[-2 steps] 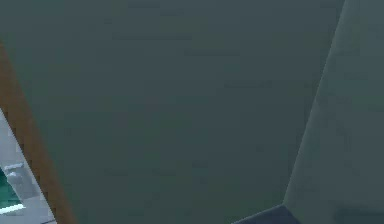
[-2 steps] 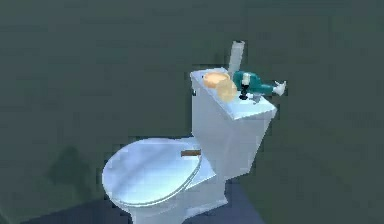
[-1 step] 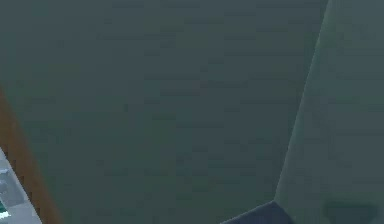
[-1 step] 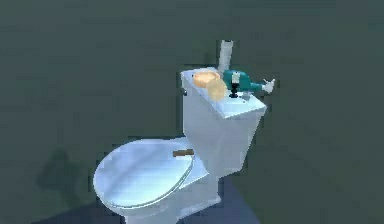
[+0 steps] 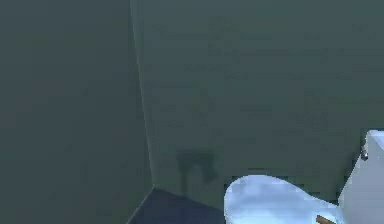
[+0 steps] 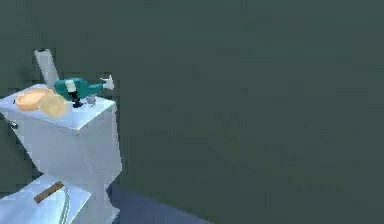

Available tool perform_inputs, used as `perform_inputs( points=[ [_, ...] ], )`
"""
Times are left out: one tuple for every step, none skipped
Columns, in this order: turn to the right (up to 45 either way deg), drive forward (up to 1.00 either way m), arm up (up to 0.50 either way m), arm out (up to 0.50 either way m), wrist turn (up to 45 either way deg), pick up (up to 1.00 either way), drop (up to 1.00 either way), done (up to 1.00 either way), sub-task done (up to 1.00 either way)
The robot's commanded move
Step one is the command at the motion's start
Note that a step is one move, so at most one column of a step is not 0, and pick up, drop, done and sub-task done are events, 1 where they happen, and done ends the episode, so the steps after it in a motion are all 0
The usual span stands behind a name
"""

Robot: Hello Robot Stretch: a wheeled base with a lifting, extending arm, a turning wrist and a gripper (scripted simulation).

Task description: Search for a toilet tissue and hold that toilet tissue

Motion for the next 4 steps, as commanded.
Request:
perform_inputs(
  points=[
    [45.0, 0.0, 0.0, 0.0, 0.0, 0.0, 0.0, 0.0, 0.0],
    [15.0, 0.0, 0.0, 0.0, 0.0, 0.0, 0.0, 0.0, 0.0],
    [0.0, 0.3, 0.0, 0.0, 0.0, 0.0, 0.0, 0.0, 0.0],
    [-45.0, 0.0, 0.0, 0.0, 0.0, 0.0, 0.0, 0.0, 0.0]
  ],
)
